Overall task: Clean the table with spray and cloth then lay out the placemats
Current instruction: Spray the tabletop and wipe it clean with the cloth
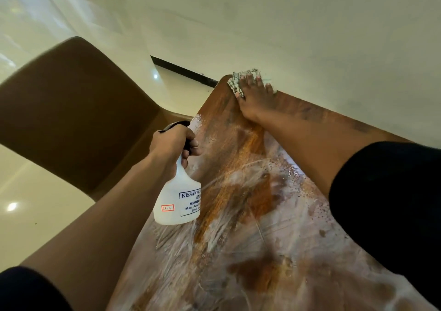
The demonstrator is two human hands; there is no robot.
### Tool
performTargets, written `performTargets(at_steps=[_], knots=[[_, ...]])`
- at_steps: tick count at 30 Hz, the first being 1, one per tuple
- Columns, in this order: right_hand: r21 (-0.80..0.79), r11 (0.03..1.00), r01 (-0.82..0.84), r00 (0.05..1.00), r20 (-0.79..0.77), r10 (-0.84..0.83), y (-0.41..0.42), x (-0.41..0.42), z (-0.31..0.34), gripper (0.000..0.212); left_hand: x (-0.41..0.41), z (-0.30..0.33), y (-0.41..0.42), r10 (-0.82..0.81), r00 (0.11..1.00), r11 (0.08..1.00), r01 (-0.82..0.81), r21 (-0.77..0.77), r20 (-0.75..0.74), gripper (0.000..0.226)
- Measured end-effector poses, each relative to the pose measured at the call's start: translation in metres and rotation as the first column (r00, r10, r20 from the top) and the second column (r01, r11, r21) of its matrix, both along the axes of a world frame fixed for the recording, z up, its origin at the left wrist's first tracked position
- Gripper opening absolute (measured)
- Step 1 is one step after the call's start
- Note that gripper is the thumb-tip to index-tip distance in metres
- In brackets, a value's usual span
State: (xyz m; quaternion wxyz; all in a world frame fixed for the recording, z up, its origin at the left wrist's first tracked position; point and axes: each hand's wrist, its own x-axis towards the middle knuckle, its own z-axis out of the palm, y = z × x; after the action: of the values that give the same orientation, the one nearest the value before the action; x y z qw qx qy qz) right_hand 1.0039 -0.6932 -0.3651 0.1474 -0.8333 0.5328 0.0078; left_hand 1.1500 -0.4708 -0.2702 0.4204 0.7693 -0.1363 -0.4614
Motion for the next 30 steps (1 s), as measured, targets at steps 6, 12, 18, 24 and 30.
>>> performTargets(at_steps=[6,12,18,24,30], knots=[[-0.074,0.952,-0.297,0.955,-0.036,0.295,0.069,0.033,-0.001,0.061,0.013,-0.008,0.029,0.008,1.0,0.995,-0.005,0.095,-0.027,0.013],[-0.037,0.742,-0.67,0.738,0.072,0.671,0.146,0.04,-0.005,0.056,0.007,-0.005,0.058,0.068,0.998,0.993,-0.068,0.092,0.005,0.015],[0.052,0.901,-0.431,0.89,0.186,0.416,0.107,-0.007,0.009,0.051,-0.006,-0.004,0.064,0.039,0.999,0.999,-0.039,0.033,-0.017,0.028],[0.012,0.999,0.037,0.988,0.148,-0.038,0.089,-0.106,-0.004,0.054,-0.026,-0.007,0.064,0.023,0.996,1.0,-0.023,0.004,-0.086,0.025],[0.031,0.987,0.158,0.985,0.06,-0.16,0.118,-0.065,-0.001,0.062,-0.032,-0.007,0.079,0.008,0.997,1.0,-0.008,-0.008,-0.079,0.027]])
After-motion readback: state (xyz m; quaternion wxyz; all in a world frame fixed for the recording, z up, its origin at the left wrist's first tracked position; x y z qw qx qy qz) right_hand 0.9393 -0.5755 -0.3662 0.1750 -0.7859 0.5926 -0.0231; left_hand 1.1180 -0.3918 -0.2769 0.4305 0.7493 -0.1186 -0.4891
